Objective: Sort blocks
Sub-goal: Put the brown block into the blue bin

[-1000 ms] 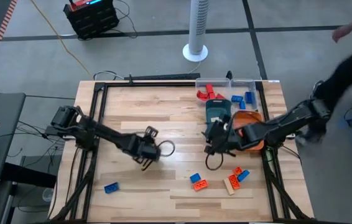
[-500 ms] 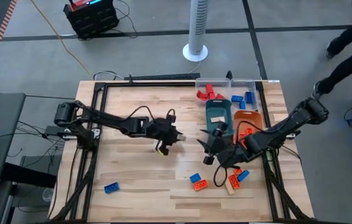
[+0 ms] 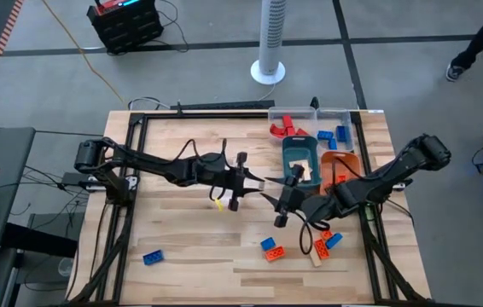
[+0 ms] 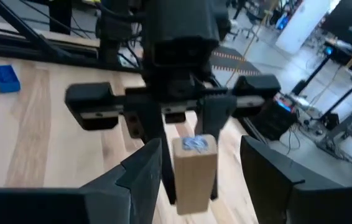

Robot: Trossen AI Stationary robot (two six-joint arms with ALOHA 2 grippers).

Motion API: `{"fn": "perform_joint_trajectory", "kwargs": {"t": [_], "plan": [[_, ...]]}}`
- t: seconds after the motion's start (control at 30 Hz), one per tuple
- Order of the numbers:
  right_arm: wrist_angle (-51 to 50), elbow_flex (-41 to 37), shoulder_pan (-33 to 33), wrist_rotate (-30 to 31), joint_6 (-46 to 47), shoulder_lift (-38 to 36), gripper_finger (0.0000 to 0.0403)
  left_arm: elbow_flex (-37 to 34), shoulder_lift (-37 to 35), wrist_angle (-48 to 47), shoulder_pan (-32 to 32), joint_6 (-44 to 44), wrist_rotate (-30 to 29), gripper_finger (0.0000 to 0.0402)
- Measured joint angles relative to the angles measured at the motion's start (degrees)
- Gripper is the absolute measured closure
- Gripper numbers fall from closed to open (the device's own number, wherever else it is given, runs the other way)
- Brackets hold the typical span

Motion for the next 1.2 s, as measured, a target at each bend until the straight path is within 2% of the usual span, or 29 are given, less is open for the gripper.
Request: {"fn": "perform_joint_trajectory", "kwargs": {"t": [0.13, 0.47, 0.57, 0.73, 0.77, 0.83, 0.93, 1.03, 1.1, 1.2], "plan": [[2.0, 0.0, -0.7, -0.9, -2.1, 0.0, 0.0184, 0.0, 0.0, 1.6, 0.0, -1.1, 0.2, 0.0305], [4.3, 0.0, -6.1, -8.6, -2.3, 0.0, 0.0188, 0.0, 0.0, 6.9, 0.0, -4.0, 2.1, 0.0305], [4.5, 0.0, -6.6, -9.0, -2.7, 0.0, 0.0217, 0.0, 0.0, 7.1, 0.0, -4.3, 2.0, 0.0305], [4.7, 0.0, -7.2, -10.4, -3.2, 0.0, 0.0308, 0.0, 0.0, 7.6, 0.0, -5.8, 1.7, 0.03], [4.7, 0.0, -7.4, -11.0, -3.2, 0.0, 0.0323, 0.0, 0.0, 7.5, 0.0, -6.2, 1.1, 0.0294], [4.4, 0.0, -7.5, -11.4, -3.2, 0.0, 0.0329, 0.0, 0.0, 7.1, 0.0, -6.0, 0.0, 0.0273], [3.4, 0.0, -7.5, -11.4, -2.8, -0.2, 0.0329, 0.0, 0.0, 5.0, 0.0, -5.8, -2.2, 0.0219], [2.4, 0.0, -8.0, -11.3, -1.2, -0.5, 0.0329, 0.0, -1.2, 0.9, 0.0, -6.0, -7.8, 0.0164], [-1.5, 0.0, -9.0, -10.1, 2.2, -1.0, 0.0329, 0.0, -3.1, -4.6, 0.0, -6.1, -11.1, 0.0138], [-11.4, 0.1, -12.1, -7.8, 11.4, -1.4, 0.0329, 0.0, -6.8, -13.3, -0.1, -7.1, -11.9, 0.0121]]}}
